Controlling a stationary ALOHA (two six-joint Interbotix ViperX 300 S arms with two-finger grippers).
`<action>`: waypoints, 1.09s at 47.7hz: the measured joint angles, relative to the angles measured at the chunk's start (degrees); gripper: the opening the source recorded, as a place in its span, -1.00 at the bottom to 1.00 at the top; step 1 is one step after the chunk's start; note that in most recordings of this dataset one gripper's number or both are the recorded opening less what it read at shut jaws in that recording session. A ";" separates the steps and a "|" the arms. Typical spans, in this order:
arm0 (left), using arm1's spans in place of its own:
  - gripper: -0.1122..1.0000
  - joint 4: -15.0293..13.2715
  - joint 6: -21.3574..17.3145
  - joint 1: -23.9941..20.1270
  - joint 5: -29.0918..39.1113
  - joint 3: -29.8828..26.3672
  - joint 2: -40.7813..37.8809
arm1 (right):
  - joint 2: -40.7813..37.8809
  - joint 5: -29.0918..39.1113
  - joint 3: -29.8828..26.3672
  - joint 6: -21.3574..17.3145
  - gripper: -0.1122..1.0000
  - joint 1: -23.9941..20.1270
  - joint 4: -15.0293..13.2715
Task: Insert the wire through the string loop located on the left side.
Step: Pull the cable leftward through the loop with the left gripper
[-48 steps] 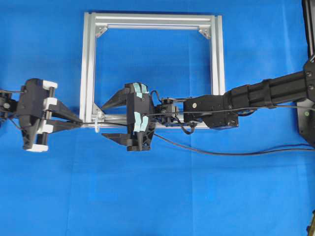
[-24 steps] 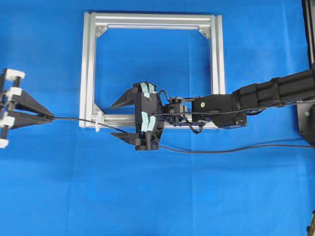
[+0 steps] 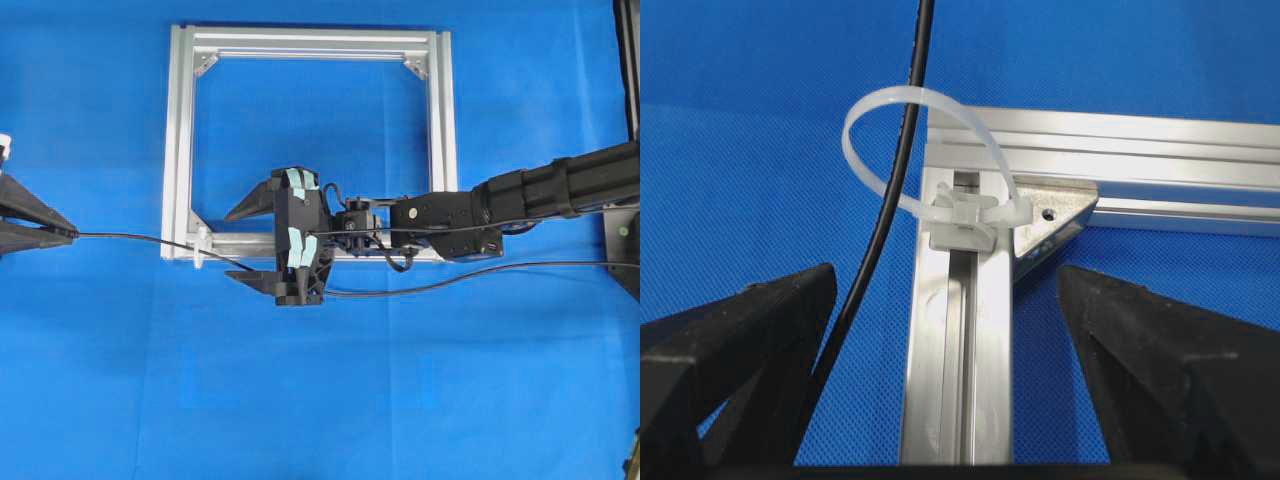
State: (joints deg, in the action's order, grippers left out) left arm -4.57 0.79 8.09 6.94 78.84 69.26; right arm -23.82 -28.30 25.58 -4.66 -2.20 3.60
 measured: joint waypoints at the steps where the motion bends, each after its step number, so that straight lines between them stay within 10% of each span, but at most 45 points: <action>1: -0.66 -0.09 0.00 0.00 -0.18 0.00 -0.09 | 0.00 0.00 -0.09 0.00 0.93 0.00 0.00; 31: -0.63 -0.09 0.09 0.00 0.53 0.00 -0.62 | 0.00 0.00 -0.09 0.09 0.93 0.00 0.00; 44: 0.67 -0.09 0.09 0.00 0.62 0.00 -0.62 | 0.00 0.00 -0.09 0.09 0.93 0.00 -0.09; 52: 0.60 0.00 0.00 0.00 0.62 0.00 -0.62 | -0.09 0.00 -0.09 0.09 0.93 0.00 -0.09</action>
State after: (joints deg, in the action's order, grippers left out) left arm -4.57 0.79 8.09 7.56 78.84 68.64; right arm -23.91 -28.30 25.49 -4.57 -2.20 3.52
